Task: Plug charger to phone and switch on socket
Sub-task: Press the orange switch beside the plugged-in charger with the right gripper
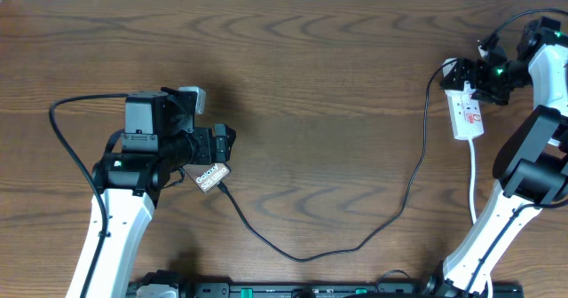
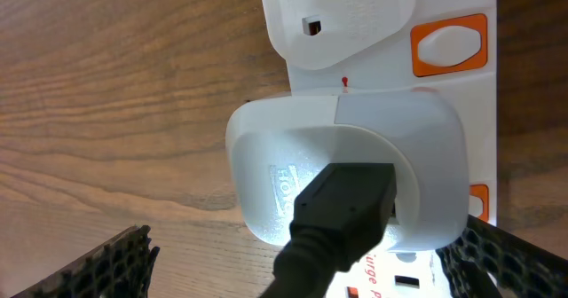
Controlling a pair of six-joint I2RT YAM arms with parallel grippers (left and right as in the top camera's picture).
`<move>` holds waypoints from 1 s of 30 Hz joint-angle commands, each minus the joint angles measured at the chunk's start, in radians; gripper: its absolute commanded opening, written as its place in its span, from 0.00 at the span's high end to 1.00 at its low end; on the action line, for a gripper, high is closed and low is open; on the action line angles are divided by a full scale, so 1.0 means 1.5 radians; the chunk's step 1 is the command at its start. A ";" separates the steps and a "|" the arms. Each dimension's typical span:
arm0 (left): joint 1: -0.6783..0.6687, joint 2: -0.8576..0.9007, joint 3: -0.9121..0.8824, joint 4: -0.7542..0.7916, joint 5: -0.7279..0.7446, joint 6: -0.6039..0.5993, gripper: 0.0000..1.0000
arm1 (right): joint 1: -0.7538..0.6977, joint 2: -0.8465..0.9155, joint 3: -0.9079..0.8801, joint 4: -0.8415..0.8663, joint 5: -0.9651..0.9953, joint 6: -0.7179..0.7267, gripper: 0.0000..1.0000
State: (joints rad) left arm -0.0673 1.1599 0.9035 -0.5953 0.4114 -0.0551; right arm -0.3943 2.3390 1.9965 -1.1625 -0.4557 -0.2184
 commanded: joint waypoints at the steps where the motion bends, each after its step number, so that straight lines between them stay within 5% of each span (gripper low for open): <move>1: -0.002 -0.002 0.019 -0.002 -0.011 -0.004 0.08 | 0.007 0.008 0.005 0.002 -0.040 0.001 0.01; 30: -0.002 -0.002 0.019 -0.007 -0.012 -0.003 0.08 | 0.032 0.013 -0.014 0.015 -0.052 0.003 0.01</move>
State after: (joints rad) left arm -0.0673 1.1599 0.9035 -0.6025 0.4114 -0.0551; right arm -0.3874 2.3390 1.9957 -1.1557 -0.4458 -0.2161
